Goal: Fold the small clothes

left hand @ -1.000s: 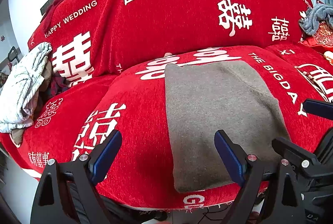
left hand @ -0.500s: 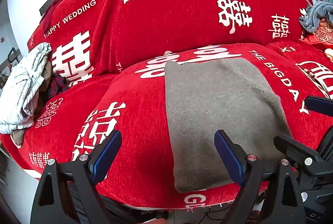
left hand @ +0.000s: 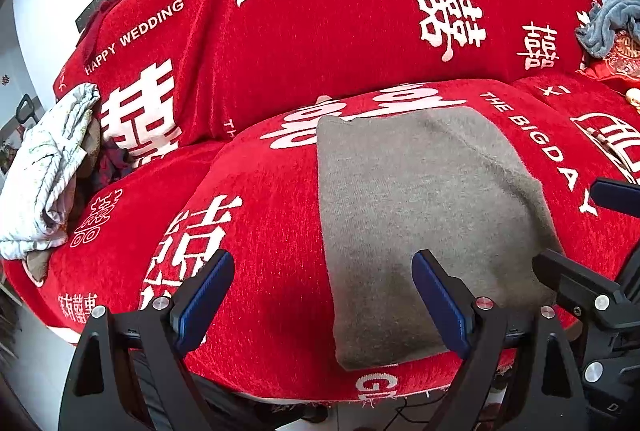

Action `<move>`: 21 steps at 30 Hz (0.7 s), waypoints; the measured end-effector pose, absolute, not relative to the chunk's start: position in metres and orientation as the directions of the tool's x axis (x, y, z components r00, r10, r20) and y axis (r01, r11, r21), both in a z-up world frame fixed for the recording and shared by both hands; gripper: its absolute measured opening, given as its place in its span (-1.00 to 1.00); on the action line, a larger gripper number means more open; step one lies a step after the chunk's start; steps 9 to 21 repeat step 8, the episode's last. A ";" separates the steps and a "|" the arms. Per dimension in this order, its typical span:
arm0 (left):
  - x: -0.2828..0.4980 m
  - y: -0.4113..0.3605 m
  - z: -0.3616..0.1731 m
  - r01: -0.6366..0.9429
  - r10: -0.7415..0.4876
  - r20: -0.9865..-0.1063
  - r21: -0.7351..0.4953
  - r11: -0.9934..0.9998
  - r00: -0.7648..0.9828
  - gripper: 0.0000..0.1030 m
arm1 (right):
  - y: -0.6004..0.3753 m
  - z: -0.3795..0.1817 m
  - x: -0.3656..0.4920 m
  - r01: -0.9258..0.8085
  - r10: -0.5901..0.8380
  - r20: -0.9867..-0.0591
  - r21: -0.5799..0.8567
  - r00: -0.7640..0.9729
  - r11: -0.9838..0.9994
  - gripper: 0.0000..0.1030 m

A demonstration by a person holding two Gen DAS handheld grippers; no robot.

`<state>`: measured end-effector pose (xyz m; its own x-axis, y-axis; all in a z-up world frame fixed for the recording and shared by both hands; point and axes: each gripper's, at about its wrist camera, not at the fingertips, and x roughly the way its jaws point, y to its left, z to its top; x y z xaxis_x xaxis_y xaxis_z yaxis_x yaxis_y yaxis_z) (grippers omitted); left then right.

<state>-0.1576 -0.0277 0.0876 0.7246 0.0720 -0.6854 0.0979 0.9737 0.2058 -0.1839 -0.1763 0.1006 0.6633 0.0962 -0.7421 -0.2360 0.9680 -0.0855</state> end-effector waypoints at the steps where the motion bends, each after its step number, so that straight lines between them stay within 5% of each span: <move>1: -0.157 -0.028 0.087 0.099 0.071 -0.687 0.205 0.974 0.723 0.77 | -0.176 0.101 -0.184 -0.235 0.095 -0.742 -0.086 0.664 0.968 0.40; 21: -0.158 -0.028 0.086 0.100 0.072 -0.683 0.209 0.973 0.726 0.77 | -0.175 0.100 -0.184 -0.235 0.094 -0.743 -0.088 0.663 0.968 0.40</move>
